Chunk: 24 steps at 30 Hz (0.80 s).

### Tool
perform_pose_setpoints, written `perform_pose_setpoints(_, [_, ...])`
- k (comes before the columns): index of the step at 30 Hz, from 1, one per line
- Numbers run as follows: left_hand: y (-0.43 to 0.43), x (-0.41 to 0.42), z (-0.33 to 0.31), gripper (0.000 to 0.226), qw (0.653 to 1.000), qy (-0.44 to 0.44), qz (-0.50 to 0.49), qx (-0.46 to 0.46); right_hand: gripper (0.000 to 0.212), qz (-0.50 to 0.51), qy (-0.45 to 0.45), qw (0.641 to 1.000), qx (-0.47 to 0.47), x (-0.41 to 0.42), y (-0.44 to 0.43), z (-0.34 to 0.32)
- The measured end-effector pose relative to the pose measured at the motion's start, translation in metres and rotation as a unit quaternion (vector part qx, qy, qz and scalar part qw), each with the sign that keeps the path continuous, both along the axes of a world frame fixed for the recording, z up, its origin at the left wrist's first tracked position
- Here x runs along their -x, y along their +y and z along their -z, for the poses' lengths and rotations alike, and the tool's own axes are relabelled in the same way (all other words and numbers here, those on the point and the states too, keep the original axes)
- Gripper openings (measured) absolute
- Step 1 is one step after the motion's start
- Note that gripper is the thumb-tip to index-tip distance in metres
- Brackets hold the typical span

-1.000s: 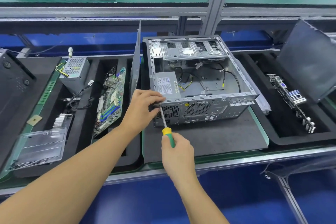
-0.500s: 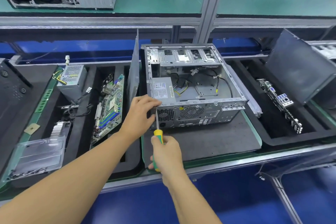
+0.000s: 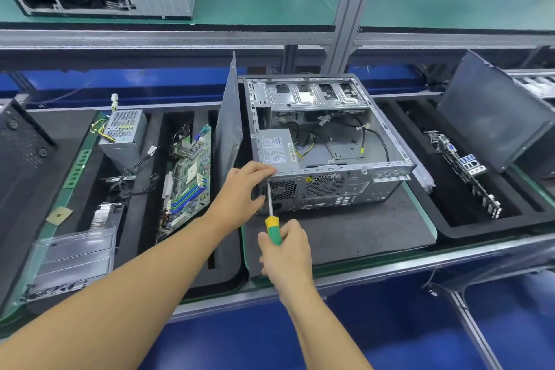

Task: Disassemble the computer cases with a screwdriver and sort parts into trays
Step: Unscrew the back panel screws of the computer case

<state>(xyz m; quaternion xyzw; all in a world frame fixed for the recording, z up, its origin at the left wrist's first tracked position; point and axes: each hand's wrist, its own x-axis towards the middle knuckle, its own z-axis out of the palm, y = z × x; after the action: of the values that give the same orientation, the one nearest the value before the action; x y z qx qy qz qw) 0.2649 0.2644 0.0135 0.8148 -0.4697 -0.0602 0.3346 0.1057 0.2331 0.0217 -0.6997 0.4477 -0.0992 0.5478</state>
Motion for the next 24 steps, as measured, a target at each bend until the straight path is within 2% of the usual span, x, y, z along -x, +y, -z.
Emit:
perform_pose_setpoints(2, [0.001, -0.002, 0.0, 0.061, 1.0, 0.003, 0.009, 0.002, 0.021, 0.033, -0.04, 0.986, -0.156, 0.0, -0.007, -0.007])
perform_pose_setpoints(4, [0.001, -0.003, 0.0, 0.06, 1.0, 0.007, 0.011, 0.009, 0.019, 0.06, -0.087, 0.935, -0.338, 0.005, -0.019, -0.014])
perform_pose_setpoints(6, [0.001, -0.003, -0.001, 0.06, 1.0, 0.008, 0.012, 0.018, 0.029, 0.038, -0.117, 0.896, -0.427, 0.011, -0.029, -0.016])
perform_pose_setpoints(8, [0.001, -0.003, 0.0, 0.061, 1.0, 0.008, 0.016, 0.023, 0.029, 0.005, -0.13, 0.904, -0.407, 0.016, -0.032, -0.013])
perform_pose_setpoints(12, [0.0, -0.003, 0.003, 0.06, 0.999, 0.016, 0.008, 0.026, 0.012, 0.004, -0.094, 0.974, -0.207, 0.016, -0.018, -0.004])
perform_pose_setpoints(14, [0.0, -0.004, 0.004, 0.059, 0.999, 0.015, 0.007, 0.028, 0.02, 0.035, -0.068, 0.988, -0.132, 0.009, -0.009, 0.0])
perform_pose_setpoints(15, [0.0, -0.004, 0.005, 0.059, 0.999, 0.014, 0.011, 0.028, 0.023, 0.043, -0.066, 0.989, -0.125, 0.006, -0.006, 0.0])
perform_pose_setpoints(21, [0.001, -0.005, 0.002, 0.058, 0.999, 0.018, 0.03, 0.024, 0.031, 0.018, -0.036, 0.96, -0.277, 0.003, -0.016, -0.015])
perform_pose_setpoints(24, [0.007, 0.008, 0.004, 0.054, 0.998, -0.013, 0.002, 0.057, 0.035, 0.023, -0.06, 0.933, -0.355, 0.007, -0.026, -0.018])
